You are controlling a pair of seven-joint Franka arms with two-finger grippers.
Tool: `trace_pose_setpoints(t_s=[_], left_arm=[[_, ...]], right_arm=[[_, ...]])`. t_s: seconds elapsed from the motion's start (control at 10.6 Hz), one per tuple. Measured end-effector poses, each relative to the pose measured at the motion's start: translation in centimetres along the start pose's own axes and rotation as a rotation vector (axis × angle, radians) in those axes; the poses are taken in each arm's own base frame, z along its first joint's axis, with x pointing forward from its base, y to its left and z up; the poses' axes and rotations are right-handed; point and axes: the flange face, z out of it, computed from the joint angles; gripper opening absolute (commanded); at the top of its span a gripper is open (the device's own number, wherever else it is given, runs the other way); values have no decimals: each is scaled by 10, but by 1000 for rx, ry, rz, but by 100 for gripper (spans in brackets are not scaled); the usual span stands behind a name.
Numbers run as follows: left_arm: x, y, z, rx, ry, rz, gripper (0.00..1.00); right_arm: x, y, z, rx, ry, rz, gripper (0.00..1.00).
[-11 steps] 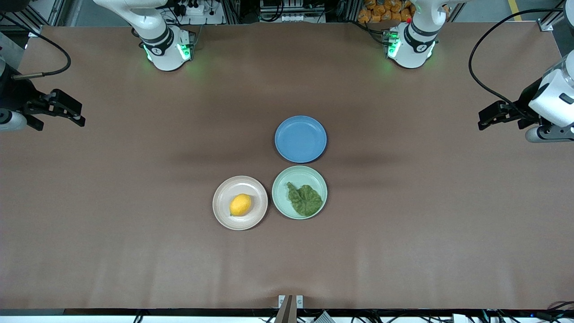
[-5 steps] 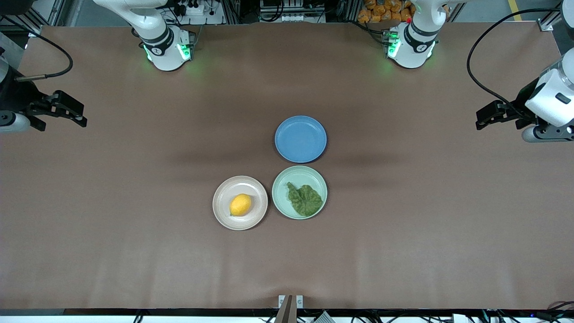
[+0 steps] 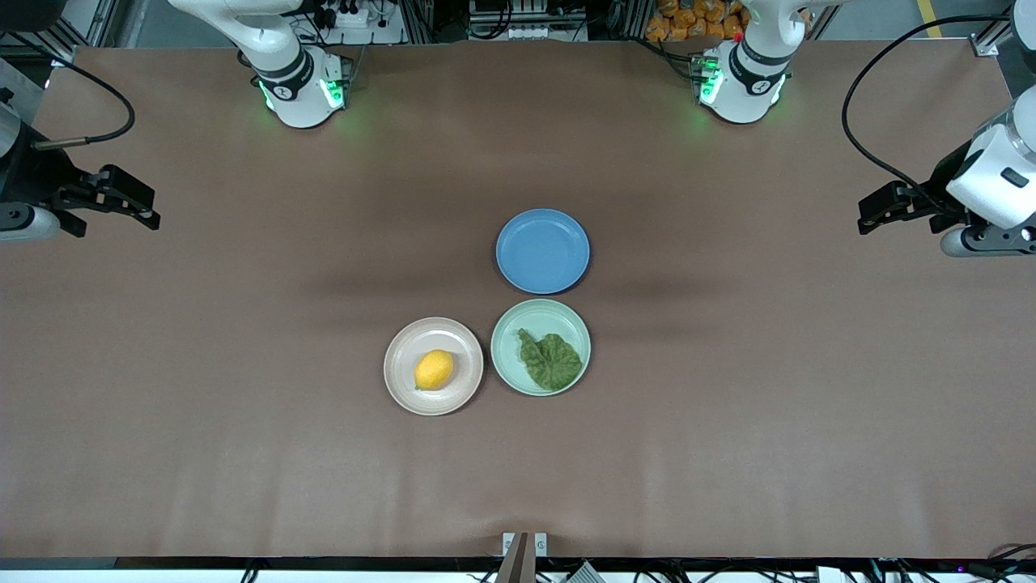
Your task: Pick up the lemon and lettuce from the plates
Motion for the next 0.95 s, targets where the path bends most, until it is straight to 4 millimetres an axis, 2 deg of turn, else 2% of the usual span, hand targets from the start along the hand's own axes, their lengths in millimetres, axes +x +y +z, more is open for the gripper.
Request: trace_pose_setpoints(t_s=[0.47,0.95], left_arm=[[6,25,11,-3,-2,28,100],[20,63,43,-14,-23,77,100]], right_arm=[[0,0,1,0,-2,0,100],[0,0,6,1,-11,-1,100]])
